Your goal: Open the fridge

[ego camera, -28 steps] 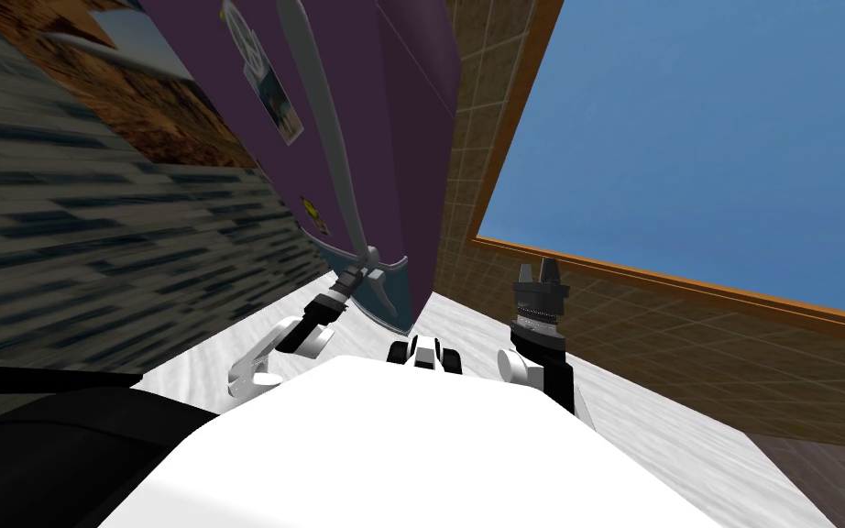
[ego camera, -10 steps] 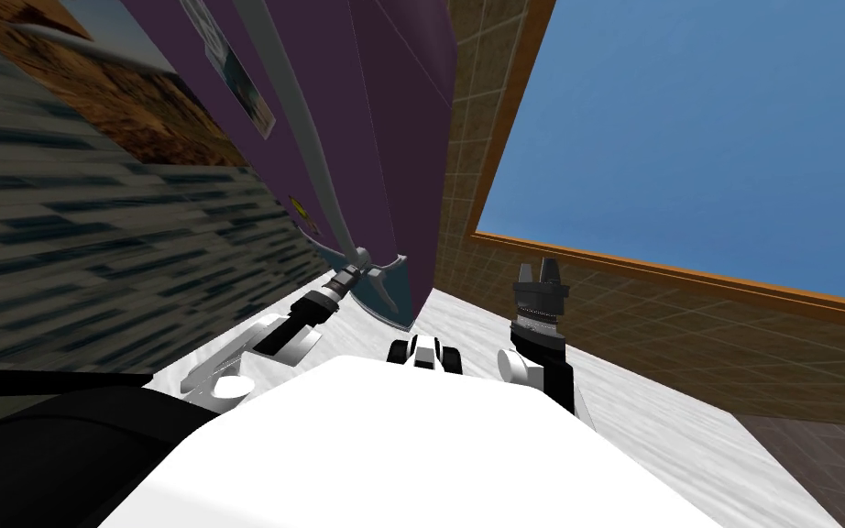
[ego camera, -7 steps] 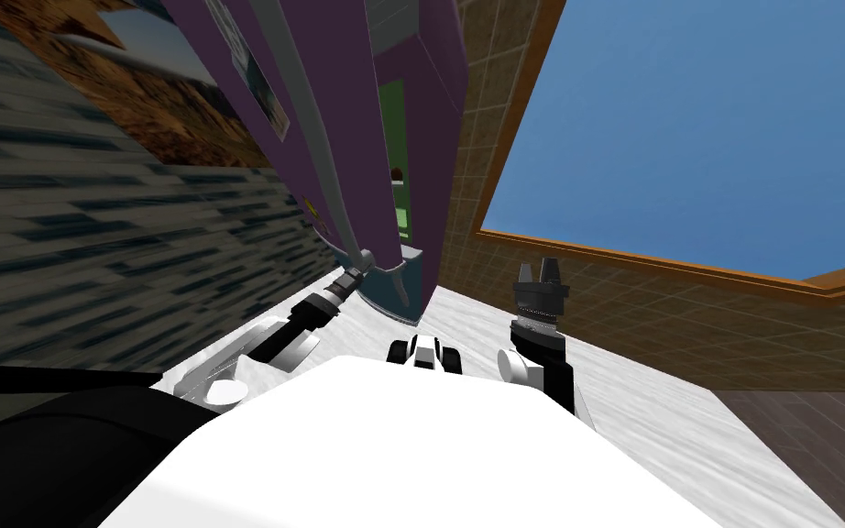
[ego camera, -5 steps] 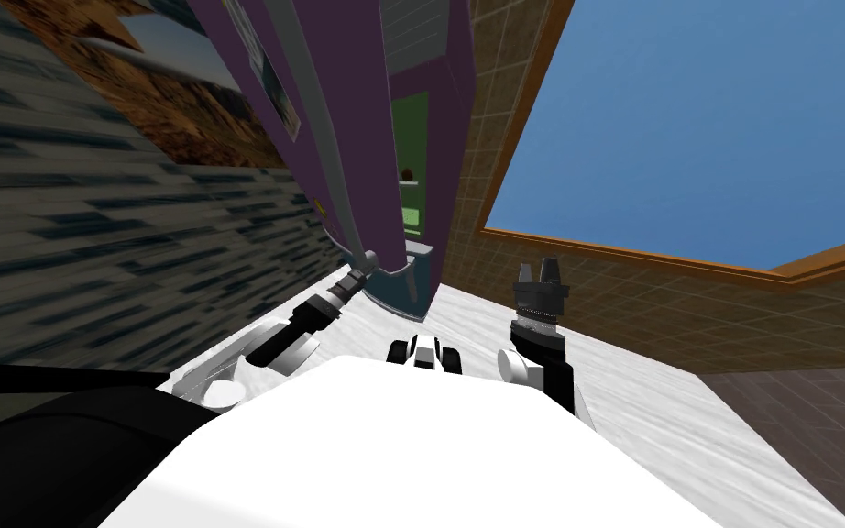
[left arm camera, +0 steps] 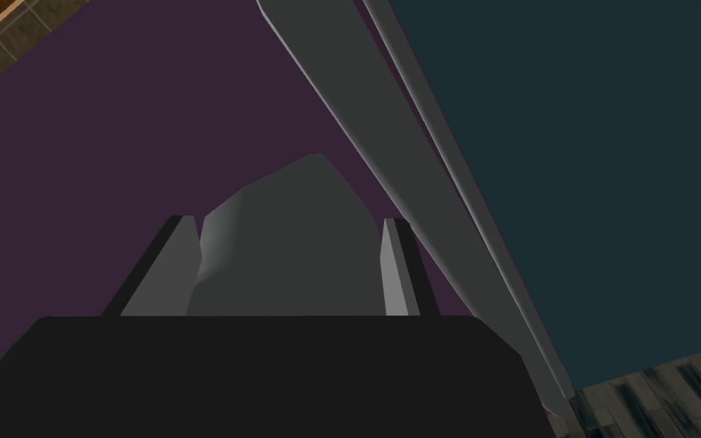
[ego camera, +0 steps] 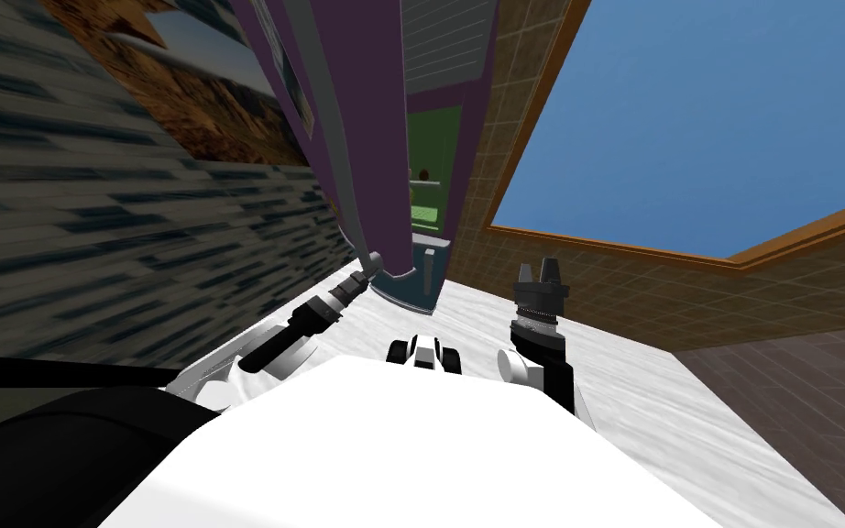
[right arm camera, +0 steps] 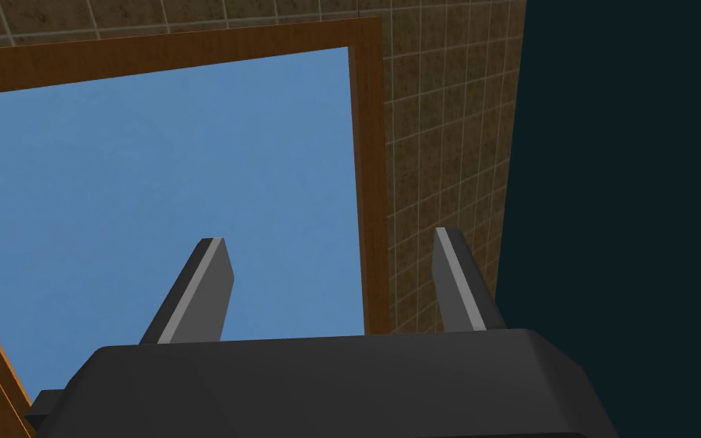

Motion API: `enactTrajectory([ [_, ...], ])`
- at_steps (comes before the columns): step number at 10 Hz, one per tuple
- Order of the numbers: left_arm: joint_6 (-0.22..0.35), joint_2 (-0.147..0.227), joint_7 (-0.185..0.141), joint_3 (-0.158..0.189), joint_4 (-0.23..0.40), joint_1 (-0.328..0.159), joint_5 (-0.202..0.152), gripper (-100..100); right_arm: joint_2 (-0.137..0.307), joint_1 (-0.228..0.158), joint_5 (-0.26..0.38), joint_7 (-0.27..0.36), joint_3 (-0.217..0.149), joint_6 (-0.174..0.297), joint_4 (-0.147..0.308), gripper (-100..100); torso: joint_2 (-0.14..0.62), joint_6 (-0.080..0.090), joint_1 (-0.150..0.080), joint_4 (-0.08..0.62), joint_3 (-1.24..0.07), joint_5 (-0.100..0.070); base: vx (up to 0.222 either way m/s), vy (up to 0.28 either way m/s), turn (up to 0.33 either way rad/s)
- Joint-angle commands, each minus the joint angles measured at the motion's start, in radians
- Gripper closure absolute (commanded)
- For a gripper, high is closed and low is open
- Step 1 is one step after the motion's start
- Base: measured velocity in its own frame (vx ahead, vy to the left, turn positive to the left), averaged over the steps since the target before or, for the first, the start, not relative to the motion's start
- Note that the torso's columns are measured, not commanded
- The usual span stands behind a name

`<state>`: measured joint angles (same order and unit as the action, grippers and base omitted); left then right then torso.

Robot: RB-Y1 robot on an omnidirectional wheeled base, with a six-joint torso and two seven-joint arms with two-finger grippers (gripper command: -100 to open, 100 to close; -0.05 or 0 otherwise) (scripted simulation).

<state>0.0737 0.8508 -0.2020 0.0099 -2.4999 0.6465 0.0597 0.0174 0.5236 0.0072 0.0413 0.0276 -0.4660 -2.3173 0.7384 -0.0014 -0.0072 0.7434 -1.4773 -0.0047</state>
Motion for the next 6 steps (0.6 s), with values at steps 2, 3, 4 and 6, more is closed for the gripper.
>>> enactTrajectory([
  [2, -0.026, 0.029, -0.001, -0.028, -0.013, -0.007, 0.005, 100, 0.0, 0.0, 0.0, 0.0, 0.0, 0.0, 0.0, 0, 0.0, 0.001, 0.012, -0.001, -0.001, 0.003, -0.132, 0.306, -0.12],
  [3, -0.038, 0.043, -0.001, -0.042, -0.02, -0.011, 0.007, 100, 0.0, 0.0, 0.0, 0.0, 0.0, 0.0, 0.0, 0, -0.001, -0.001, 0.013, 0.0, -0.001, 0.003, -0.103, 0.297, -0.037],
  [4, -0.051, 0.058, -0.002, -0.056, -0.026, -0.014, 0.009, 100, 0.0, 0.0, 0.0, 0.0, 0.0, 0.0, 0.0, 0, -0.003, 0.0, 0.014, 0.001, -0.003, 0.002, -0.145, 0.379, -0.11],
  [6, -0.064, 0.072, -0.002, -0.07, -0.033, -0.018, 0.011, 100, 0.0, 0.0, 0.0, 0.0, 0.0, 0.0, 0.0, 0, -0.007, 0.0, 0.011, 0.001, -0.006, 0.002, -0.114, 0.257, -0.054],
])
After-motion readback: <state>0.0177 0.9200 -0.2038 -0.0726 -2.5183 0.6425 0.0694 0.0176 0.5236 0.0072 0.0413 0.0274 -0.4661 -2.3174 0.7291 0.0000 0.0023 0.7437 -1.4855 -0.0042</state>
